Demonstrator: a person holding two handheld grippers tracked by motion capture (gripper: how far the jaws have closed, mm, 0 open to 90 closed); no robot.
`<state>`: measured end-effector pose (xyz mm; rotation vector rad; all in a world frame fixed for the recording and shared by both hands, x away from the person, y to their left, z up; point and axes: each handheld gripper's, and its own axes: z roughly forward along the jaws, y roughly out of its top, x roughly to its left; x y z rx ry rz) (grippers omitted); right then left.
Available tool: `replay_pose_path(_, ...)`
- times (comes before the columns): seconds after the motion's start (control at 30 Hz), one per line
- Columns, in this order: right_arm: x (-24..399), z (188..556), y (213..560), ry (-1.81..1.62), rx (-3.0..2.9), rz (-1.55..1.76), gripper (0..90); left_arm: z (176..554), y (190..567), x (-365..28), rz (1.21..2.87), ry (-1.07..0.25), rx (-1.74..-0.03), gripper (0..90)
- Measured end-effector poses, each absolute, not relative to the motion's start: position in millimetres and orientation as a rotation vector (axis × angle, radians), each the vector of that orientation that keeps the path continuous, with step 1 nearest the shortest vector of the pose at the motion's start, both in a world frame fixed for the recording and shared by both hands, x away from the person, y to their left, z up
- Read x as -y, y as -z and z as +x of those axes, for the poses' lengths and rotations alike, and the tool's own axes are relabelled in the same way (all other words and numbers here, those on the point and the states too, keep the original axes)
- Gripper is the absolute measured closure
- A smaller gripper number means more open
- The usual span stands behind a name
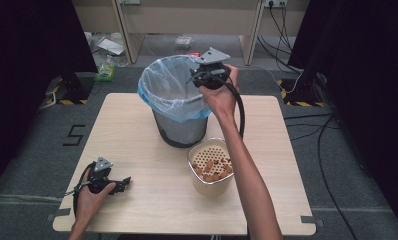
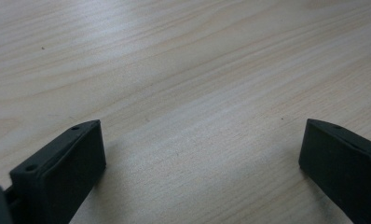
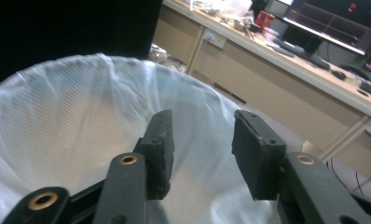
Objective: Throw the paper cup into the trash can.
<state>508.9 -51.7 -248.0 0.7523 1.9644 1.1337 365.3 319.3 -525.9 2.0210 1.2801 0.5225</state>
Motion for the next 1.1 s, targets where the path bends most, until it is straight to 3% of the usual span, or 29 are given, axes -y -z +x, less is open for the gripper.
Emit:
replay_pose_path(0.53, 134, 489, 266, -1.135, -1.952, 0.935, 42.5, 365, 526, -319, 2.021, -0.523, -1.28, 0.0)
replay_pose_path(1.1, 180, 459, 326, -1.05, -2.01, 1.001, 39.5, 365, 526, -319, 2.021, -0.523, -1.281, 0.0)
